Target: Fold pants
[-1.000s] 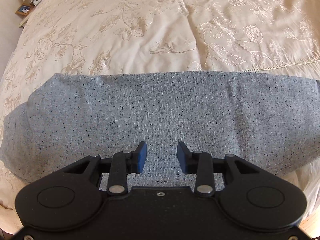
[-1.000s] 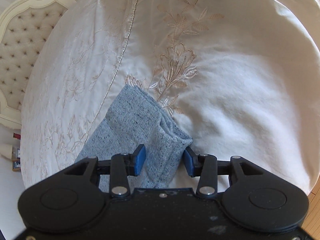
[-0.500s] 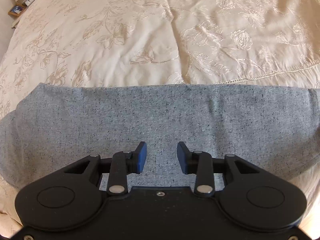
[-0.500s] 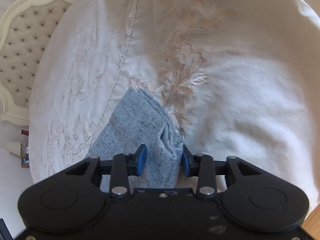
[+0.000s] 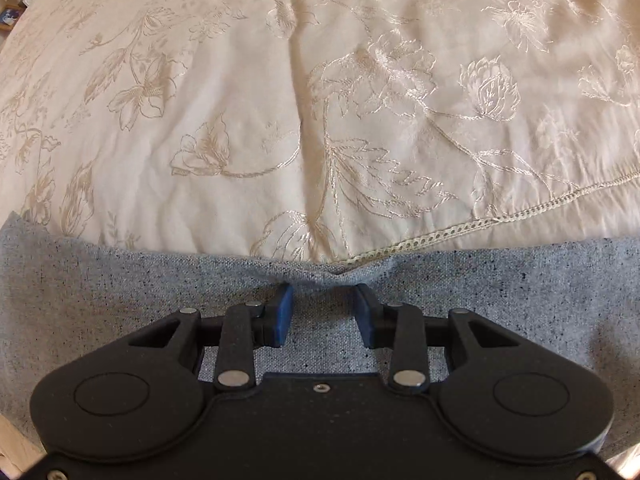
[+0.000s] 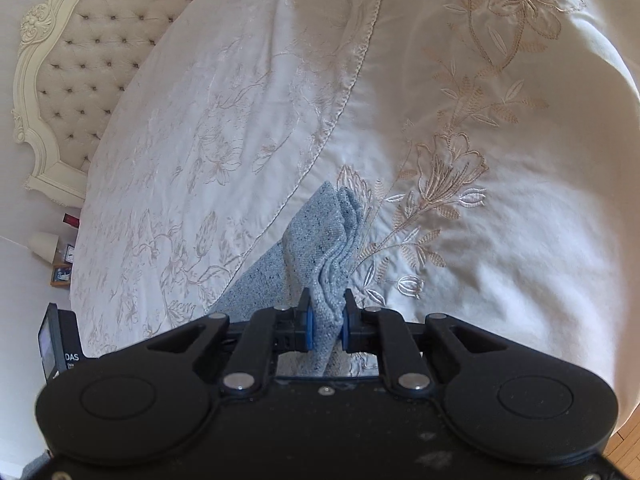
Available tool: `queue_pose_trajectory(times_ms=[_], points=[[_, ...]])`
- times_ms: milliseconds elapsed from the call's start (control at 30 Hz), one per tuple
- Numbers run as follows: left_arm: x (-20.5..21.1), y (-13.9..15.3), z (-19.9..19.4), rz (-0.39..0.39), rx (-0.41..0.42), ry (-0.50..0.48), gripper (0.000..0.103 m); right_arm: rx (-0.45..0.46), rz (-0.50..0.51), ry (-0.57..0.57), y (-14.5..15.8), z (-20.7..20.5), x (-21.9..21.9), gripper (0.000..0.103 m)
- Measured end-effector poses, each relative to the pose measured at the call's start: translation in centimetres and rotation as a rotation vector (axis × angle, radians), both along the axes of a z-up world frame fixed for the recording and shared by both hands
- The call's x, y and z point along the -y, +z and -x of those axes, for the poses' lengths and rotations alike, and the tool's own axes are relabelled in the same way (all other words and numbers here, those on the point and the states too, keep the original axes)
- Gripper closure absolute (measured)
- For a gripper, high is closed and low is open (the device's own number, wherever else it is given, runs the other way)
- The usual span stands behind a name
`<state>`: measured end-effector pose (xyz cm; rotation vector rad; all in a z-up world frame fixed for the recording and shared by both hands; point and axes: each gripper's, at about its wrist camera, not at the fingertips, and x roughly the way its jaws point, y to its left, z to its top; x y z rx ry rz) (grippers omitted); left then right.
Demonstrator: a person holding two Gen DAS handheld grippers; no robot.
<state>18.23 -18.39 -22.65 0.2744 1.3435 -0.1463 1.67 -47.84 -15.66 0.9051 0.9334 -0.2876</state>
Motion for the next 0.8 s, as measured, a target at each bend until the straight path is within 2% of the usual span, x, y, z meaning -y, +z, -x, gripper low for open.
queue_pose_trajectory(times_ms=[100,200,400,500,600,633,733,800], points=[[-1.2,2.0,1.1,0.049,0.024,0.015,0.058,0.011,0.002,0.007,0.5,0.0,-0.2,0.089],[-2.6,3.8,4.1,0.087,0.034,0.003,0.058,0.023,0.013,0.022,1.1,-0.2,-0.4,0.089],[-3.8,2.7,9.3,0.091,-0.039,-0.046,0.058,0.036,0.036,0.041,2.0,-0.6,-1.0,0.089],[-3.4,0.8,9.6,0.082,-0.098,-0.077,0.058,0.033,0.058,0.046,2.3,-0.8,-1.5,0.089],[-3.0,-0.5,9.3,0.071,-0.106,-0.116,0.058,0.027,0.096,0.049,2.9,-1.0,-2.5,0.089],[-3.2,-0.3,9.0,0.088,-0.111,-0.113,0.058,0.027,0.107,0.046,3.2,-1.0,-2.9,0.089],[-5.4,1.7,8.2,0.207,-0.096,-0.07,0.058,0.041,0.159,0.047,4.8,-1.3,-4.8,0.089],[-7.7,3.1,7.7,0.24,-0.075,-0.04,0.058,0.049,0.191,0.057,6.1,-1.8,-6.6,0.089]])
